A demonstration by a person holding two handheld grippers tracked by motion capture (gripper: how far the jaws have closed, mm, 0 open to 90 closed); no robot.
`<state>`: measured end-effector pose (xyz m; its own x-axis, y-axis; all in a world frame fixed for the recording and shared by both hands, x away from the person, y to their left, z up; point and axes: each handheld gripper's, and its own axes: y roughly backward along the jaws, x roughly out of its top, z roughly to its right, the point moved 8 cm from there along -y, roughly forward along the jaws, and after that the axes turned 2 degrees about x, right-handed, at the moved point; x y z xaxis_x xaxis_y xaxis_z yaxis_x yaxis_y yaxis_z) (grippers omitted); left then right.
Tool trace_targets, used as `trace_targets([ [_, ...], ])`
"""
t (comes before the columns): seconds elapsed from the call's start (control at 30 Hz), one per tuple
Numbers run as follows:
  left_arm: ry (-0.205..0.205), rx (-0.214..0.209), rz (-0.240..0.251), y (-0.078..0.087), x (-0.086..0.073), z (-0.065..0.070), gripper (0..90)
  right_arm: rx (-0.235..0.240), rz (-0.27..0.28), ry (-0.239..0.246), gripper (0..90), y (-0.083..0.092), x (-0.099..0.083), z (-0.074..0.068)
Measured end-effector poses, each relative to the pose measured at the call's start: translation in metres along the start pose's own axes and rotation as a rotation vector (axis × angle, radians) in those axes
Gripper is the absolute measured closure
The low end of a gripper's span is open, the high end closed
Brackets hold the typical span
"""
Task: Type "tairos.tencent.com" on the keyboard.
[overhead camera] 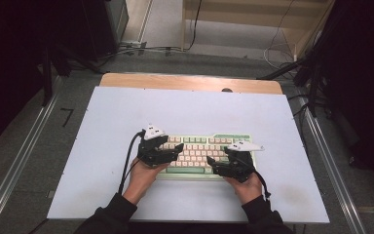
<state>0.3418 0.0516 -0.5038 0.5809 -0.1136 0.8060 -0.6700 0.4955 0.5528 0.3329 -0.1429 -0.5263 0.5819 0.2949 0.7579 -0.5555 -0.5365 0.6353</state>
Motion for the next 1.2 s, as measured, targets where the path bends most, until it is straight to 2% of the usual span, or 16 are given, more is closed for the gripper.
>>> trace_targets([
  [0.2,0.002,0.027,-0.01,0.003,-0.001,-0.007,23.7,-0.001,0.0,0.003,20.7,0.0,0.0,0.0],
  [0.5,0.009,0.063,0.007,0.008,-0.002,-0.017,18.9,-0.001,0.001,0.005,20.8,0.0,0.0,0.0],
  [0.6,0.011,0.076,0.02,0.01,-0.002,-0.019,18.8,0.0,0.0,0.005,20.8,0.0,0.0,0.0],
  [0.87,-0.012,0.106,0.015,0.012,-0.006,-0.021,20.0,0.001,0.001,0.005,20.8,0.0,0.0,0.0],
  [0.97,-0.013,0.117,0.007,0.011,-0.01,-0.022,29.5,0.001,-0.001,0.006,20.8,0.0,0.0,0.0],
  [1.13,-0.02,0.084,0.003,0.011,-0.014,-0.021,67.4,-0.002,0.001,0.008,20.8,0.0,0.0,-0.001],
  [1.2,-0.023,0.075,-0.018,0.009,-0.016,-0.02,81.5,-0.002,0.002,0.009,20.8,0.0,0.0,0.0],
])
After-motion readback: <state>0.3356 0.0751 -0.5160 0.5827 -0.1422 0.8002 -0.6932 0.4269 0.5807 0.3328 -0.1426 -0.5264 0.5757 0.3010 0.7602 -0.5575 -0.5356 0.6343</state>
